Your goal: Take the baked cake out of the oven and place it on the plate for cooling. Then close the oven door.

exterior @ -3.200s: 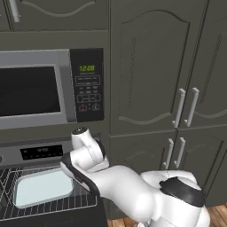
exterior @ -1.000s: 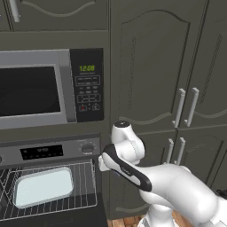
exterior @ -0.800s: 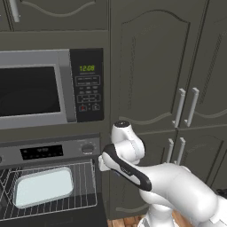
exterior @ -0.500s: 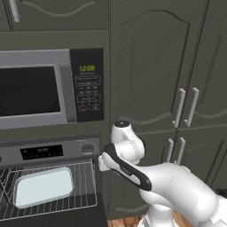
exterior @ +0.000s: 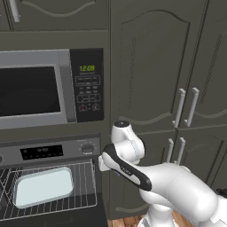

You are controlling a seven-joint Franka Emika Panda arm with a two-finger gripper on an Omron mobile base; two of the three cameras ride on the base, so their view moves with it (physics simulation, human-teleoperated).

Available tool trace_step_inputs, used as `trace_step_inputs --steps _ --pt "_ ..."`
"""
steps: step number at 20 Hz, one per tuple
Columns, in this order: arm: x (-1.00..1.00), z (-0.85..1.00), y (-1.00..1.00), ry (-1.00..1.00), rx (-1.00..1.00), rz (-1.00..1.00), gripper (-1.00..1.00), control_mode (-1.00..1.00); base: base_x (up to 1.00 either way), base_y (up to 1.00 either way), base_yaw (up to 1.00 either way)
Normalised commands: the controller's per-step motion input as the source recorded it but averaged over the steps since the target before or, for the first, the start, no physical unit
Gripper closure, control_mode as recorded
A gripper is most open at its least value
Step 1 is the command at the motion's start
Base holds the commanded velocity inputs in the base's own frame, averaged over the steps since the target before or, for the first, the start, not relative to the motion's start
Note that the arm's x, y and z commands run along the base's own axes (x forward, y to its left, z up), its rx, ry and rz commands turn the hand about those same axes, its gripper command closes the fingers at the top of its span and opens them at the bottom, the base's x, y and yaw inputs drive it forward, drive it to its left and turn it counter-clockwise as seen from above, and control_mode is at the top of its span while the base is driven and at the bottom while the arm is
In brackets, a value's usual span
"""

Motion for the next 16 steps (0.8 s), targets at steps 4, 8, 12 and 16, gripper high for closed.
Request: trace_step_inputs --steps 4,8,12,16 --pt "0.0 0.0 0.0 0.0 0.0 0.0 1.0 -1.0 0.0 0.0 0.0" --pt "0.0 0.0 0.0 0.0 0.0 0.0 1.0 -1.0 0.0 0.0 0.0" --pt "0.0 0.0 0.0 0.0 0.0 0.0 1.0 -1.0 0.0 0.0 0.0" --pt "0.0 0.0 0.0 0.0 0.0 0.0 1.0 -1.0 0.0 0.0 0.0"
